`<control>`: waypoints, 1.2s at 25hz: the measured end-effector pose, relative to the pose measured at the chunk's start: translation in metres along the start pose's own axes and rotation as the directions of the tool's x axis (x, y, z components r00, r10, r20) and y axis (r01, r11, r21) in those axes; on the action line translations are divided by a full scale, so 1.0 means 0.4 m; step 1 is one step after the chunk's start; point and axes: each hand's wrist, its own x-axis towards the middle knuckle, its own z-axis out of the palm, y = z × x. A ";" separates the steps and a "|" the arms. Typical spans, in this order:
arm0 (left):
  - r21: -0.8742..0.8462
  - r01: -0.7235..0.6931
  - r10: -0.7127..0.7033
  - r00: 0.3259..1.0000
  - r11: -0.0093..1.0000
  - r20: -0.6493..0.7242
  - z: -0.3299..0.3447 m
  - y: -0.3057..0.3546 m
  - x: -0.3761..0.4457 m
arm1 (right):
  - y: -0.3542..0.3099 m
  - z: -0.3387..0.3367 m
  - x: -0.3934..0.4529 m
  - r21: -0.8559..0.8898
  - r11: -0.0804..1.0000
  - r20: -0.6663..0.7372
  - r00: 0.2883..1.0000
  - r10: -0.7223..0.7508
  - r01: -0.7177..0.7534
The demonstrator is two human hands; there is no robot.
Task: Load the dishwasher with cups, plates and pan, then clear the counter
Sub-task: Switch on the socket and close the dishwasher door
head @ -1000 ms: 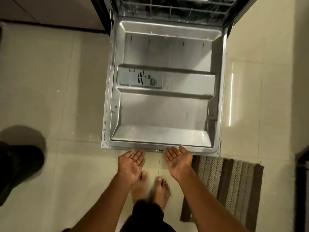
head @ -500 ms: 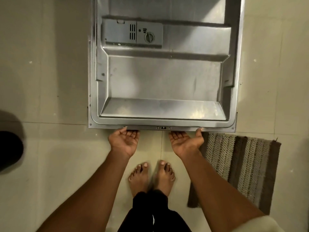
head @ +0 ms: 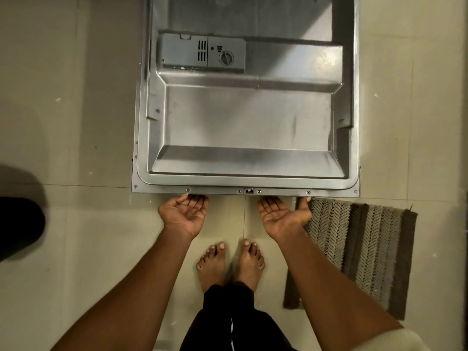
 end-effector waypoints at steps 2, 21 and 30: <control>-0.003 0.019 -0.019 1.000 1.000 0.008 -0.005 0.018 -0.077 | -0.005 0.004 -0.087 -0.013 1.000 -0.012 1.000 -0.011 0.011; -0.119 -0.123 0.162 0.891 0.985 0.423 0.547 0.293 -0.893 | -0.219 0.569 -1.020 -0.256 0.866 0.192 0.901 -0.389 0.429; 0.089 -0.335 0.213 0.758 0.938 0.617 0.884 0.478 -1.041 | -0.324 0.914 -1.157 -0.380 0.523 0.336 0.641 -0.691 0.763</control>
